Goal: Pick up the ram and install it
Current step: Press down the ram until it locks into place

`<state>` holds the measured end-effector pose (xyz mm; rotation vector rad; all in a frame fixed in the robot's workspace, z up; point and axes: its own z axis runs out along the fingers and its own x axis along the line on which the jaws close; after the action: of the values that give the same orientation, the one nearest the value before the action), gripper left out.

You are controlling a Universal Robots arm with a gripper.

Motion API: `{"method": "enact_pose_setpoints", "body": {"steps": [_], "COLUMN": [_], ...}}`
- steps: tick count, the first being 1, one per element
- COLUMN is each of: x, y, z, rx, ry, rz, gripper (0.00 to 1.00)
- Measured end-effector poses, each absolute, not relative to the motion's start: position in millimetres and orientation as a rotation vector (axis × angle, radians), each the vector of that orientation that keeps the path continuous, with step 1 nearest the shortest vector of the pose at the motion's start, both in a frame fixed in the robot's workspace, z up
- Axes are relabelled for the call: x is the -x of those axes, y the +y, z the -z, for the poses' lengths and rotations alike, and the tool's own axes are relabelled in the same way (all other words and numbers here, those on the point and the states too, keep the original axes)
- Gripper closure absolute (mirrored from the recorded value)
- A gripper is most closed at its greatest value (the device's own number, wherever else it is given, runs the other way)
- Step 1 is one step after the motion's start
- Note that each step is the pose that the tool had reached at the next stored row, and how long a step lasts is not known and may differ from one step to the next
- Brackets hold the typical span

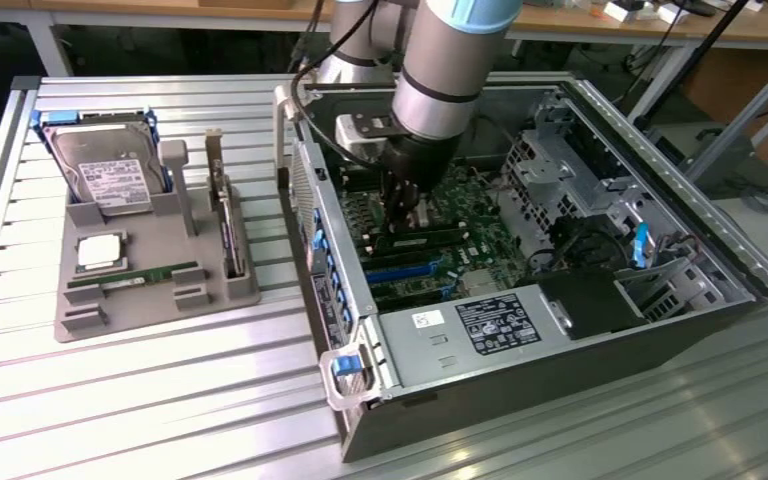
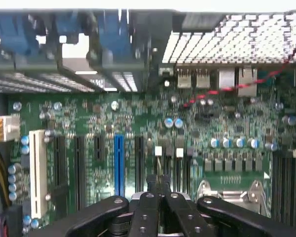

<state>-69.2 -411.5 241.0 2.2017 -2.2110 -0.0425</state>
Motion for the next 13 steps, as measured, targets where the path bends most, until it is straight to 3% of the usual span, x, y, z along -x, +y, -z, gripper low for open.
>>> {"method": "enact_pose_setpoints", "body": {"steps": [6, 13], "x": [72.7, 61.2], "y": [-411.6, -411.6], "z": [-228.7, -248.8], "rx": [-2.202, -2.203], "ry": [-2.211, -2.213], "rz": [0.043, 0.044], "gripper": [0.90, 0.90]}}
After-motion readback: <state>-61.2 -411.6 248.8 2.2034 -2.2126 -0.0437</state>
